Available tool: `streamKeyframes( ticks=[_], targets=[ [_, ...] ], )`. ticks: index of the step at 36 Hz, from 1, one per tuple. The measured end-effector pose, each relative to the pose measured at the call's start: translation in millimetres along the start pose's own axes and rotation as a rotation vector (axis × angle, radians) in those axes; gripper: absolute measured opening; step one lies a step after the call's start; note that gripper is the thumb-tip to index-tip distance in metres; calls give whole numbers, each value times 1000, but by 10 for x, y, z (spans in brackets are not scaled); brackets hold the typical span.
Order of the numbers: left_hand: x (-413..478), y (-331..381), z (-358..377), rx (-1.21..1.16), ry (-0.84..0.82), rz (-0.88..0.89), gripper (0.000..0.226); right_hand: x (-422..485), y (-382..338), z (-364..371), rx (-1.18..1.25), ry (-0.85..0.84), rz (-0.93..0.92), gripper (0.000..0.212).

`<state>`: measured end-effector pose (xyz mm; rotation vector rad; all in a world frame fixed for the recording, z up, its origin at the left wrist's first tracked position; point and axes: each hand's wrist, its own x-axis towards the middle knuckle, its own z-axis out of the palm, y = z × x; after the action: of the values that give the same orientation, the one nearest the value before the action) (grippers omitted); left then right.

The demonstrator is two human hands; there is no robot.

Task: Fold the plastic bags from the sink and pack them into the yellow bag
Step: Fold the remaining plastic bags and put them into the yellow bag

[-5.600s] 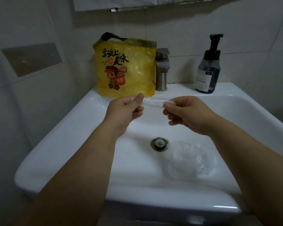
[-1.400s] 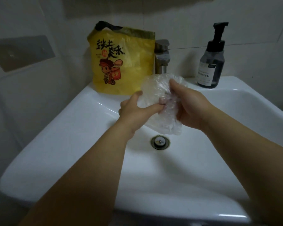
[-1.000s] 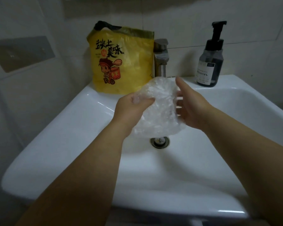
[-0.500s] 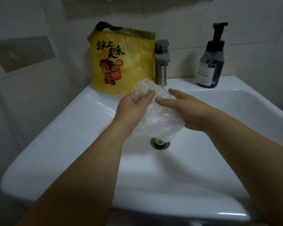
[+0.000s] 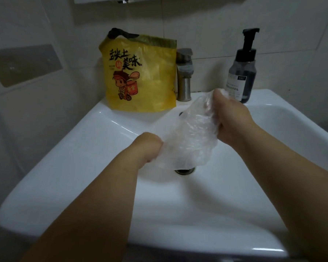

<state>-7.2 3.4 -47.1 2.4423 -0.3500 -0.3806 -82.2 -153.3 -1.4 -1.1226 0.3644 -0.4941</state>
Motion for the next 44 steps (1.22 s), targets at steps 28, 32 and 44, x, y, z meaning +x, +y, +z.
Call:
streamKeyframes(
  ticks=[28,32,44],
  targets=[
    [-38,117,-128,-757,406,248,46,45,1,-65,-180,-135,72,16],
    [-63,125,-167,-956,213,223,36,-25,-117,-98,229,-154,135,20],
    [-97,84,-108,-377,427,368,64,25,-64,-111,-229,-335,116,15]
  ],
)
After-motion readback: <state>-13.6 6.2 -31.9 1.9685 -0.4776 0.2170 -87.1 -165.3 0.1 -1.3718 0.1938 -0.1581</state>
